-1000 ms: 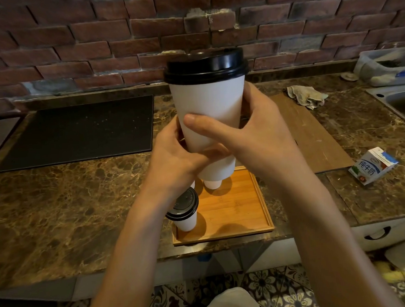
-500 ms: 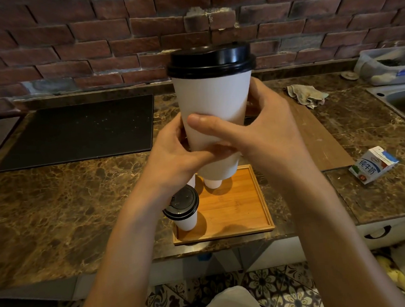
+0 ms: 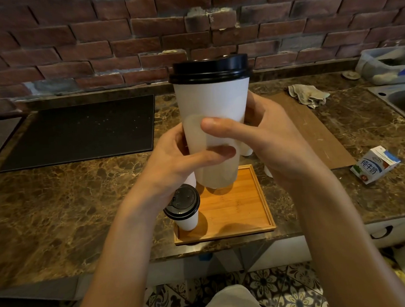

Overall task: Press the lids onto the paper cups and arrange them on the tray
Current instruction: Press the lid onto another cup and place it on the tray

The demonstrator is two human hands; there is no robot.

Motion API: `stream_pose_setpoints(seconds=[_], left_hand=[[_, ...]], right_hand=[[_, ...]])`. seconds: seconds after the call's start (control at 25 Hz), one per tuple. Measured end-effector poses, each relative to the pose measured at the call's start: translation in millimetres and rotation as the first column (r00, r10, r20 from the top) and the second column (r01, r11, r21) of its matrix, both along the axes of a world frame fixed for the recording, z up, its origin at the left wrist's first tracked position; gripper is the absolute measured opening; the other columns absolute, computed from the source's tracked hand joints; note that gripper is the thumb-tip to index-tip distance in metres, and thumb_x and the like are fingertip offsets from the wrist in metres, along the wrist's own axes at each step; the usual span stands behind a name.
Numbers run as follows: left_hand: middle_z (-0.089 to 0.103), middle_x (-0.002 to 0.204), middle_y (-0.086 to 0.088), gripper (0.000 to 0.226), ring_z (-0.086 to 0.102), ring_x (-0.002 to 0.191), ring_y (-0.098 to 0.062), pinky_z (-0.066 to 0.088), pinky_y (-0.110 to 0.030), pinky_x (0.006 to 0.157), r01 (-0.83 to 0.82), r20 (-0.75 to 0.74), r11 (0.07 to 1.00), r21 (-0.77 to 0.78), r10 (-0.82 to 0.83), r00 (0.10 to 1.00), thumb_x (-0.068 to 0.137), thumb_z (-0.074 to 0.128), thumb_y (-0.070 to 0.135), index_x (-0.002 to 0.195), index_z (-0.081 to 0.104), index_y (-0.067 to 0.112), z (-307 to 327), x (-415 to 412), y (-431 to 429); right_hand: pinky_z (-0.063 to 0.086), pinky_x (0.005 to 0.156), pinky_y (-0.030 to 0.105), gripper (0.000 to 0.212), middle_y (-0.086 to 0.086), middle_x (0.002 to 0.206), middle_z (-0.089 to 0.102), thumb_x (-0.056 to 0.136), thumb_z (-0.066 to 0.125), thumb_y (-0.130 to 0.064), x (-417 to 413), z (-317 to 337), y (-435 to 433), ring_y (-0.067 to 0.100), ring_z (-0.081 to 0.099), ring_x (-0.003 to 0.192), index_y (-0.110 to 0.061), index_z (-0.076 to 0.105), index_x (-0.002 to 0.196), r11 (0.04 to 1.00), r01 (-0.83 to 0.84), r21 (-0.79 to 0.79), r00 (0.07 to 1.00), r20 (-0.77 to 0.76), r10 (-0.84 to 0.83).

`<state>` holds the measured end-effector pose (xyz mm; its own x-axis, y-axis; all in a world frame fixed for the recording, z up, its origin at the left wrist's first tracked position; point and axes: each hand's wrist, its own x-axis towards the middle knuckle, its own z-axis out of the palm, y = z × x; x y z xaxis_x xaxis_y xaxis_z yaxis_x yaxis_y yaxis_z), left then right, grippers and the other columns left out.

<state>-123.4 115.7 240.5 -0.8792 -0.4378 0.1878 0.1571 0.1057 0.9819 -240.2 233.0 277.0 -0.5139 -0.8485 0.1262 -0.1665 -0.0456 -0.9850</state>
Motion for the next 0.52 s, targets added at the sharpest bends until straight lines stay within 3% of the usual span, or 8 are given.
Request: stream_pose_setpoints(seconds=[0.28,0.52], left_hand=[[0.071,0.095,0.014,0.052,0.067,0.096,-0.009,0.054,-0.018,0.071,-0.164,-0.006,0.984,-0.063,0.164,0.986,0.057,0.079,0.034,0.104,0.058,0.031,-0.6,-6.9,2.9],[0.066,0.100,0.008,0.048,0.066,0.091,0.002,0.052,-0.009,0.067,-0.271,-0.027,0.960,-0.075,0.270,0.963,0.068,0.076,0.008,0.110,0.055,0.018,-1.8,-16.9,9.3]], right_hand=[[0.060,0.079,0.029,0.063,-0.009,0.112,0.064,0.072,0.082,-0.040,9.0,4.4,-6.7,0.005,0.064,0.099,-0.024,0.053,0.126,0.989,0.147,0.007,0.980,-0.134,-0.145],[0.056,0.085,0.038,0.077,-0.009,0.115,0.060,0.068,0.081,-0.051,19.6,-4.2,-12.3,0.012,0.059,0.106,-0.024,0.048,0.131,0.946,0.323,-0.024,0.917,-0.240,-0.319]])
